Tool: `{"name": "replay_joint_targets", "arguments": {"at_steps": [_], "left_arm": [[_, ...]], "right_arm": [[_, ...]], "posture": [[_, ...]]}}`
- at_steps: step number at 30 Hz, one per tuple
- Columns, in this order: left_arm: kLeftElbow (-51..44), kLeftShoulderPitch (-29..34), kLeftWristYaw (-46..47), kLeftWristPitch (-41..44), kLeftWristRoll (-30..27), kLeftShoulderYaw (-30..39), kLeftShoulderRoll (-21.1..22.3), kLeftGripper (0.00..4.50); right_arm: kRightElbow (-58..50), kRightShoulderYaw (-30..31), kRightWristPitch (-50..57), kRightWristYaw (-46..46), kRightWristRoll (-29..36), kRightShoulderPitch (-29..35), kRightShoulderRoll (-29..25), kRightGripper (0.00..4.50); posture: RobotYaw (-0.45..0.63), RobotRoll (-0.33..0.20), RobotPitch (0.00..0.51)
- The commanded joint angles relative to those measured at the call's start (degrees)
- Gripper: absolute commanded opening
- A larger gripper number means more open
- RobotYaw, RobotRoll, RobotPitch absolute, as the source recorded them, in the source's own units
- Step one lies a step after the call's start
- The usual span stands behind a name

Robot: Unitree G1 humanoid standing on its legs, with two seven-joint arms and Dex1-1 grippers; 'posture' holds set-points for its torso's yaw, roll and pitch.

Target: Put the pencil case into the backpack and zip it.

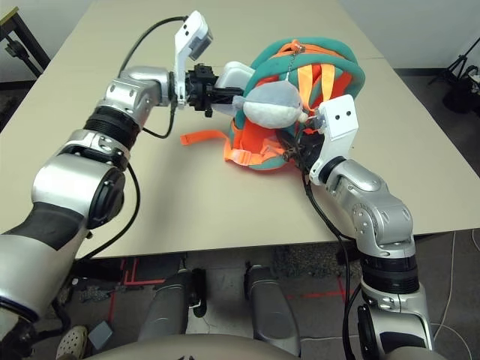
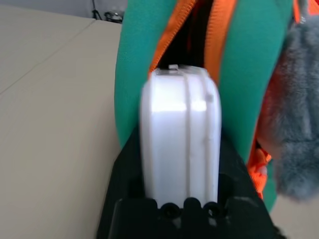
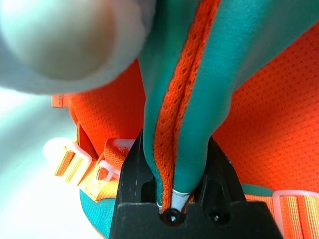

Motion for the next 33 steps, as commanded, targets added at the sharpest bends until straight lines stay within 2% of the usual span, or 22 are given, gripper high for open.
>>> {"name": "replay_joint_targets", "arguments": {"at_steps": [1, 4, 5, 14, 19, 22, 31, 32, 33], "left_arm": [[-1.3, -0.9, 0.3, 1.3, -0.7, 2.7, 1.6, 3.07], [-3.9, -0.4, -0.1, 3.9, -1.7, 4.6, 3.5, 4.27], [-5.3, 0.0, -0.3, 4.8, -2.0, 5.1, 4.2, 4.5], [-23.5, 8.0, 0.8, 16.0, -4.2, 6.1, 10.0, 4.5], [-30.9, 12.1, 1.9, 20.8, -5.2, 5.7, 10.9, 4.5], [-33.9, 14.1, 2.7, 22.5, -5.9, 5.6, 10.5, 3.88], [-35.9, 15.4, 3.1, 24.3, -6.9, 4.4, 9.0, 0.27], [-35.7, 15.4, 3.1, 24.3, -6.9, 4.3, 8.7, 0.0], [-35.4, 15.3, 3.1, 24.2, -6.9, 4.1, 8.3, 0.0]], "right_arm": [[0.8, 1.7, 1.5, 0.3, -0.7, 1.2, -0.2, 0.73], [0.9, 1.7, 1.5, 0.5, -0.8, 1.2, -0.3, 0.73], [1.0, 1.8, 1.5, 0.6, -0.9, 1.2, -0.3, 0.73], [2.2, 2.3, 1.0, 1.2, -1.2, 0.6, -0.1, 0.73], [2.9, 2.6, 0.7, 1.6, -1.4, 0.2, -0.2, 0.73], [3.2, 2.7, 0.6, 1.9, -1.7, 0.0, -0.2, 0.73], [3.2, 2.7, 0.5, 2.1, -2.1, 0.2, -0.3, 0.73], [3.2, 2.7, 0.5, 2.1, -2.2, 0.2, -0.3, 0.73], [3.3, 2.7, 0.5, 2.1, -2.2, 0.2, -0.3, 0.73]], "posture": [[-0.18, 0.0, 0.152], [-0.17, 0.0, 0.156], [-0.17, 0.0, 0.156], [-0.15, 0.0, 0.159], [-0.15, 0.0, 0.158], [-0.15, 0.0, 0.157], [-0.15, 0.0, 0.153], [-0.15, 0.0, 0.153], [-0.16, 0.0, 0.152]]}}
